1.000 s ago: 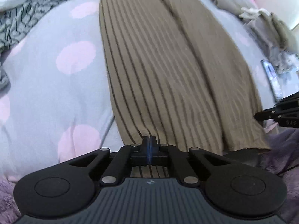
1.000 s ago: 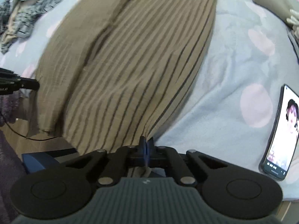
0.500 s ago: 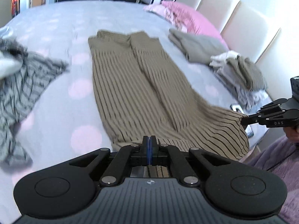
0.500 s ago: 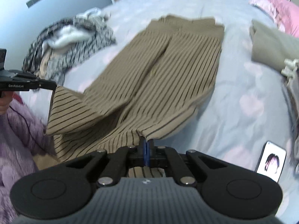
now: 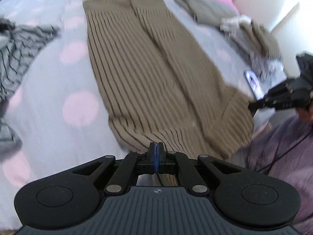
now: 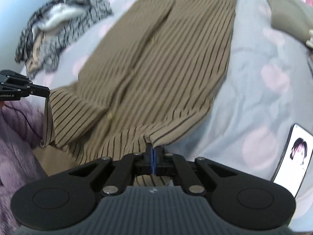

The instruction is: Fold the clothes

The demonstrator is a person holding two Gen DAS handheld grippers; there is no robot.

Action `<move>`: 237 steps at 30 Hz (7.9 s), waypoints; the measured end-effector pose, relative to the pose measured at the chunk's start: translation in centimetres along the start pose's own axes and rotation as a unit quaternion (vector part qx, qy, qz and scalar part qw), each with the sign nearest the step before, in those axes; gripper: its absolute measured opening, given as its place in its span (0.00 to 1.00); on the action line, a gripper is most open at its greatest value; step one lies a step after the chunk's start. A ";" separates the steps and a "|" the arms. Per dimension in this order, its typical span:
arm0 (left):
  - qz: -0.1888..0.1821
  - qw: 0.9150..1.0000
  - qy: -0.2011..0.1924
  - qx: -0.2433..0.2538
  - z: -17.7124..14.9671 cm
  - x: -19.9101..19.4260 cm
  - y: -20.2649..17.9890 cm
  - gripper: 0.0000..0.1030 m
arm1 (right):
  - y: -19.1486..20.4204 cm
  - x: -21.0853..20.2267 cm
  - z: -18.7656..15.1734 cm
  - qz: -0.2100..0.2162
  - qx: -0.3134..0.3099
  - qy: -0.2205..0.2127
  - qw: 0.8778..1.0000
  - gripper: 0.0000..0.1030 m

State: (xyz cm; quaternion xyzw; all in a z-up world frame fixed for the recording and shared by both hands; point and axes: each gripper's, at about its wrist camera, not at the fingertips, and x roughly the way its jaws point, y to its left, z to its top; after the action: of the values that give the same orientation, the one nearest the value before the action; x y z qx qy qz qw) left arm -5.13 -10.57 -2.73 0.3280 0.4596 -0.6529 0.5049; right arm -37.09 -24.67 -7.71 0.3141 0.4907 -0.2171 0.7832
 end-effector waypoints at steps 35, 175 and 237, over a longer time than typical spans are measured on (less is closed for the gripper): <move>-0.106 0.964 0.023 -0.244 -1.7 6.8 7.5 0.90 | -5.0 7.4 -1.4 0.051 0.195 0.015 0.979 0.53; 0.325 0.851 -0.106 0.399 5.4 9.6 2.3 0.29 | -2.7 6.5 9.1 -0.221 -0.182 -0.161 0.944 0.51; 0.124 0.838 0.024 0.530 -6.2 0.4 -5.1 0.17 | 12.6 3.5 -6.6 -0.179 -0.467 0.010 0.866 0.33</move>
State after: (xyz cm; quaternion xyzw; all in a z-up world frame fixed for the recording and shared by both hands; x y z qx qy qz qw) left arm -10.34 -4.57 -4.00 0.6159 0.0106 -0.7202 0.3192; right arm -31.56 -11.19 -9.47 -0.1793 0.5904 -0.0965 0.7810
